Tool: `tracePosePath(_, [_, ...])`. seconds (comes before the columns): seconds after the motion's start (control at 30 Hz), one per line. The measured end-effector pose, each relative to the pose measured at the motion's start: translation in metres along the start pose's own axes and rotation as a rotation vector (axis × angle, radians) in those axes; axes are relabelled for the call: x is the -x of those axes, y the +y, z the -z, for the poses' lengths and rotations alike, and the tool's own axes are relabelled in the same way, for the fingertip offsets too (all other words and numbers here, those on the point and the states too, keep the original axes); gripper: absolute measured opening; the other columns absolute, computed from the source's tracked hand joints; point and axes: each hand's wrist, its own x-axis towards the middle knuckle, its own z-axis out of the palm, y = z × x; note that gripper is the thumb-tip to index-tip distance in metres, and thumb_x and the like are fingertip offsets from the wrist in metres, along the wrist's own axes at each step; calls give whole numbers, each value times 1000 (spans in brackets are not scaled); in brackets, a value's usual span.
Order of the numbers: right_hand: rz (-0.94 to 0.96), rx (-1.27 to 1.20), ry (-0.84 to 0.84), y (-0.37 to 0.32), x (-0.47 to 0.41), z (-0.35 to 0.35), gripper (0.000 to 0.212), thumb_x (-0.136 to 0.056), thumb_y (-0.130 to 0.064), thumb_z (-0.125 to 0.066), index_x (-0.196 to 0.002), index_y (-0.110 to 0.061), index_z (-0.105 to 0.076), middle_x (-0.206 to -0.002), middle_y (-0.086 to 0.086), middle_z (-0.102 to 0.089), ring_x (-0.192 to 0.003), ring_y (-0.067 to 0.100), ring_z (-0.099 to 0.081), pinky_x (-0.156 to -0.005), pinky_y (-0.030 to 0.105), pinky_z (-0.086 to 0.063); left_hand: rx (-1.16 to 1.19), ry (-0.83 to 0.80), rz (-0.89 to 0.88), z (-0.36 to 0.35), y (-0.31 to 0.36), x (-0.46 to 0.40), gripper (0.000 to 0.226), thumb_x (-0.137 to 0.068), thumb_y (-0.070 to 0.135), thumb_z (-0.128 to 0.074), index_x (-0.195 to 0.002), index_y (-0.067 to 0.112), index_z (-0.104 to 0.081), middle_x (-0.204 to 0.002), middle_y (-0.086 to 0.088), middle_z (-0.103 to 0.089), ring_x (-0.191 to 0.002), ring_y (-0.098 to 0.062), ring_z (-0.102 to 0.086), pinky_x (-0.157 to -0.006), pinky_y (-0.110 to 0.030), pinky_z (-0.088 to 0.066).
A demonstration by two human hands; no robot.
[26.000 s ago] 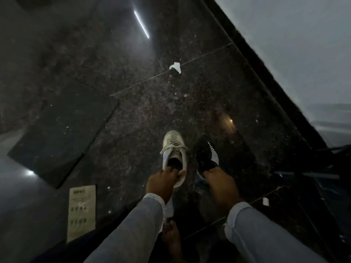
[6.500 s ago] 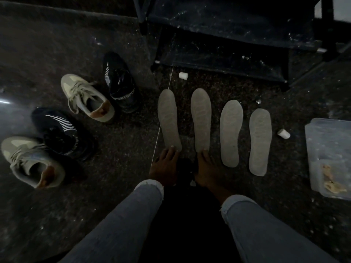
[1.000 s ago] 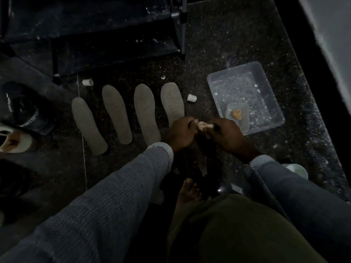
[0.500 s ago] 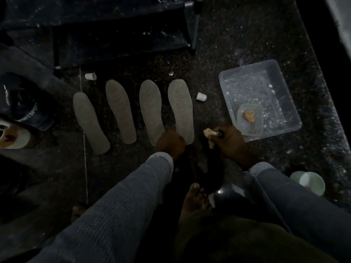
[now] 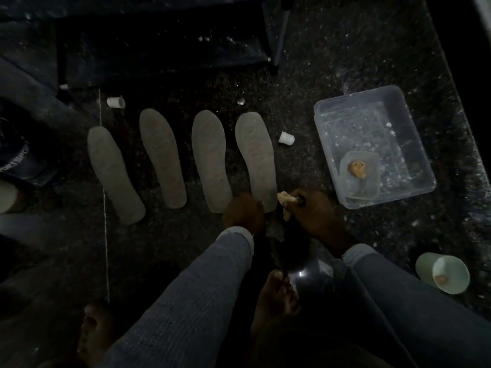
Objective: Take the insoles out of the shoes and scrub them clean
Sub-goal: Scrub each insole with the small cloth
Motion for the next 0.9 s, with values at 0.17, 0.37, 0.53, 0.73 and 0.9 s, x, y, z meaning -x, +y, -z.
tracePosePath(0.17, [-118,-68,-2,-13,0,12,22,-86,-29,-68,-69,-15,-70,-70,1,-71,-71,12,-67,-76,29,-52,288,-23,-45,10,5,10,27,-92,33,-54,-101,8,-62,-103,-10,-65,-99,-28,-61,-76,-31,-45])
tracePosePath(0.37, [-322,-448,-72,-88,-10,50,34,-89,-17,-63,-57,-8,-70,-57,0,-69,-61,10,-65,-73,21,-49,494,8,-110,52,1,27,29,-85,27,-62,-62,19,-48,-66,2,-55,-72,-18,-58,-68,-27,-41])
tracePosePath(0.53, [-406,-493,-122,-148,-13,76,28,-90,-19,-63,-68,-3,-68,-63,9,-68,-60,18,-63,-62,24,-51,632,-13,-241,112,1,52,31,-85,23,-60,-58,19,-44,-56,0,-49,-67,-28,-62,-73,-47,-55])
tracePosePath(0.73, [-458,-548,-208,-220,-6,107,18,-92,-24,-58,-88,-7,-62,-83,12,-62,-74,21,-56,-68,34,-48,650,94,-435,200,8,99,36,-87,13,-59,-57,19,-40,-57,3,-42,-63,-17,-50,-74,-49,-53])
tracePosePath(0.9, [-408,-633,-288,-276,8,121,18,-95,-25,-54,-101,-9,-59,-91,10,-62,-85,24,-61,-83,39,-52,685,64,-630,263,9,147,34,-82,18,-56,-57,20,-34,-53,8,-32,-53,-14,-38,-61,-44,-44])
